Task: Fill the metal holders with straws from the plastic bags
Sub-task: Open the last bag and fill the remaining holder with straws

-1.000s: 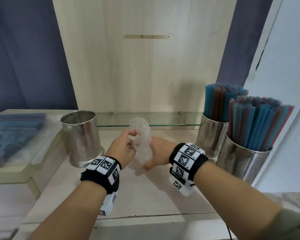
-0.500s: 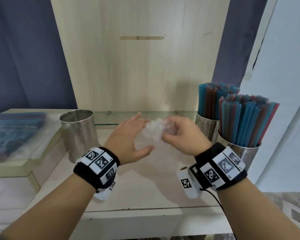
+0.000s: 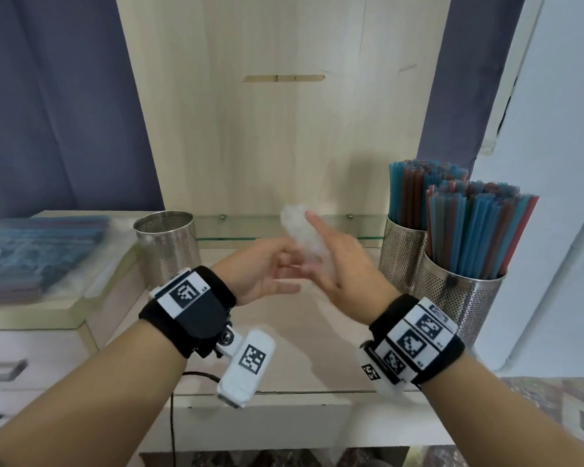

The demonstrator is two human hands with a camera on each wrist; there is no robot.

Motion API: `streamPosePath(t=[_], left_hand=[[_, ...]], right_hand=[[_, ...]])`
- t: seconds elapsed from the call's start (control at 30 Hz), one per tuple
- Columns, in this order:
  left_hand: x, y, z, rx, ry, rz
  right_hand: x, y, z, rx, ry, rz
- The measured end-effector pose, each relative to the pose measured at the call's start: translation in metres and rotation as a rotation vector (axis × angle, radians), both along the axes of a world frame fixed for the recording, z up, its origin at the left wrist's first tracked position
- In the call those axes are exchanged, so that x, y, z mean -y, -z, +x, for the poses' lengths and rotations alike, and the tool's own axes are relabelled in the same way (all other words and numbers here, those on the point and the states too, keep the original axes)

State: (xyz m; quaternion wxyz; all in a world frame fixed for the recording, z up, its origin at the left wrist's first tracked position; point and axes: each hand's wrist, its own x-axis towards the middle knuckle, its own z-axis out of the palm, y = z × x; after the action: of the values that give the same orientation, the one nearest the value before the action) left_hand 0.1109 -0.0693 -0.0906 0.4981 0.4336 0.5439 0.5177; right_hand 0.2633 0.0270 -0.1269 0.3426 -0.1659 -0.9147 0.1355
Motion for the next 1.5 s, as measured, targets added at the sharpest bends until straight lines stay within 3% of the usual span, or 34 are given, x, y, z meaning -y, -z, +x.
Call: streamPosePath(t=[0.1, 0.2, 0.33, 0.47, 0.7, 0.83, 1.0, 1.07, 1.2, 1.5], left_hand=[[0.009, -0.002, -0.004, -0.7, -0.147, -0.015], [0.014, -0.004, -0.031, -0.984, -0.393, 0.043], [0.021, -0.003, -0.086, -1.275, -0.829, -0.068], [0.029, 0.008, -0.123, -1.227, -0.98, 0.008], [0.03, 0.017, -0.158, -1.068, -0.855, 0.008], [0.025, 0.02, -0.168, -1.002, -0.858, -0.001], [0.019, 0.026, -0.171, -1.006, -0.887, -0.079], [0.017, 0.028, -0.17, -0.998, -0.891, -0.089], [0.015, 0.03, -0.172, -0.985, -0.855, -0.067], [0.015, 0.032, -0.156, -1.05, -0.704, -0.04]], right_hand=[[-0.011, -0.003, -0.002, -0.079, 0.109, -0.09], [-0.017, 0.0, -0.01, 0.134, 0.286, 0.022], [-0.029, 0.011, -0.028, 0.441, 0.431, 0.192], [-0.051, 0.02, -0.048, 0.498, 0.442, 0.181], [-0.071, 0.035, -0.059, 0.48, 0.279, -0.143], [-0.06, 0.029, -0.056, 0.411, 0.422, 0.152], [-0.043, 0.031, -0.074, 0.402, 0.227, 0.362], [-0.039, 0.033, -0.083, 0.582, 0.139, 0.255], [-0.046, 0.047, -0.089, 0.938, 0.187, -0.051], [-0.103, 0.039, -0.112, 1.0, 0.365, -0.181]])
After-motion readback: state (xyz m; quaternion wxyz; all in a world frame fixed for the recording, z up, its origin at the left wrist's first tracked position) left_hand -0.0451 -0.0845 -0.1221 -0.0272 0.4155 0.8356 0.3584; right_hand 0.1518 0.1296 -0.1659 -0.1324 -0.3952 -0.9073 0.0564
